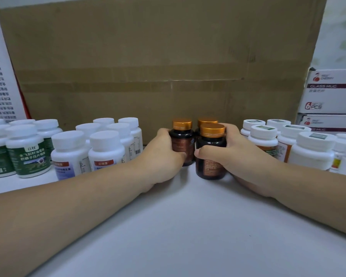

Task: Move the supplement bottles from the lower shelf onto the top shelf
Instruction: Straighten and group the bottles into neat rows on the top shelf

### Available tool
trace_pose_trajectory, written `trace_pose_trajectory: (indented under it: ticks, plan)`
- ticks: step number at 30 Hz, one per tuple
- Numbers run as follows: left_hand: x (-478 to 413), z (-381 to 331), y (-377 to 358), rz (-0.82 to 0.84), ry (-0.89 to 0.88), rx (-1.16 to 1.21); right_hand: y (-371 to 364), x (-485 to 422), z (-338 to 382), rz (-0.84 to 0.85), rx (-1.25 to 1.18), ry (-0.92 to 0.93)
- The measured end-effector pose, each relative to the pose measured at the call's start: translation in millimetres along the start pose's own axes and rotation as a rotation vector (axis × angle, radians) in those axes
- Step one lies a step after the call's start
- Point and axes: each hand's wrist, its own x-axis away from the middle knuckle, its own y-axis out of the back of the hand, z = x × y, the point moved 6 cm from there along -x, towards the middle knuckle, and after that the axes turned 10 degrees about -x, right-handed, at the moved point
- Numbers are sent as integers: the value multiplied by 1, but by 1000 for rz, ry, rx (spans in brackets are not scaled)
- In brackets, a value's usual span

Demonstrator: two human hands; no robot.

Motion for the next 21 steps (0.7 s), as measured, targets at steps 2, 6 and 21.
trace_pose_trajectory:
  ticks: [2,6,21]
  plan:
    - [0,0,0,7,7,3,0,-1,0,3,-6,6]
    - [2,-1,1,9,14,-17,-1,-1,2,10,-7,22]
    - [0,-1,-1,42,32,32,-2,-2,3,13,-77,-11]
